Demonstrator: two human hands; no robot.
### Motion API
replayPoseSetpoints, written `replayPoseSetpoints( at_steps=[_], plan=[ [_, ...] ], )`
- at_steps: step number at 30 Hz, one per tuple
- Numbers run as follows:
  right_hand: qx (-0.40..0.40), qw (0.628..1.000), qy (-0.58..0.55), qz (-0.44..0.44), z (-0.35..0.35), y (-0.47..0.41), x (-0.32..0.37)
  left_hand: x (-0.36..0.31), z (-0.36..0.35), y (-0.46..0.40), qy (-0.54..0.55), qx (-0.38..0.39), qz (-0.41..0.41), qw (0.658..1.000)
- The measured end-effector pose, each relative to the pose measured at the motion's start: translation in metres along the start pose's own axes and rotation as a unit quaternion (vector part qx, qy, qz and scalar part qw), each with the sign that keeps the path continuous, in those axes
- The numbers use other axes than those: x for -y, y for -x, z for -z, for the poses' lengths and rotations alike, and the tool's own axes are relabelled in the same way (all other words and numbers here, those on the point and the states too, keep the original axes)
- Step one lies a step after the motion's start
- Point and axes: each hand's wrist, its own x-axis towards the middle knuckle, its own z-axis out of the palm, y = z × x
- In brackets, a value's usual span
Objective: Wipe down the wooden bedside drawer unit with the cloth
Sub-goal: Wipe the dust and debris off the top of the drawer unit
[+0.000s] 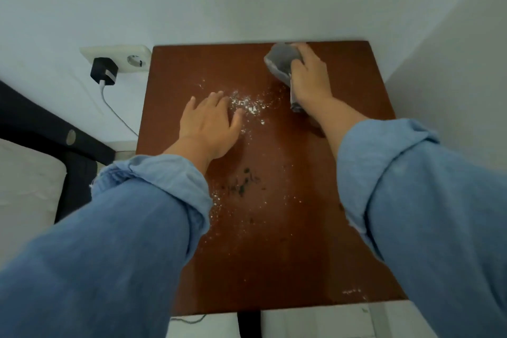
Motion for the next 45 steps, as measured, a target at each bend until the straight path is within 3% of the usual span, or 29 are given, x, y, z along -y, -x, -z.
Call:
replayPoseSetpoints(
  at_steps=[4, 7, 11, 22, 36, 45],
  plan=[
    [0.018, 0.994, 0.094, 0.059, -0.018, -0.057, 0.007, 0.002, -0.011, -0.006, -0.011, -0.048, -0.004, 0.999],
    [0.089, 0.977, 0.191, 0.012, -0.019, -0.083, -0.007, -0.012, -0.014, -0.007, -0.013, -0.071, -0.010, 0.997],
    [0.128, 0.955, 0.264, 0.036, -0.043, -0.096, -0.021, -0.003, -0.021, -0.011, 0.012, -0.075, -0.003, 0.997],
    [0.156, 0.961, 0.216, 0.069, -0.054, 0.000, -0.036, 0.018, -0.028, -0.013, 0.035, -0.034, 0.024, 0.999],
    [0.143, 0.972, 0.174, 0.060, -0.008, 0.189, -0.040, -0.011, -0.029, 0.104, 0.027, 0.022, 0.058, 0.998],
    [0.125, 0.983, 0.127, 0.036, 0.007, 0.263, -0.048, -0.008, -0.030, 0.118, 0.001, 0.066, 0.048, 0.997]
  ],
)
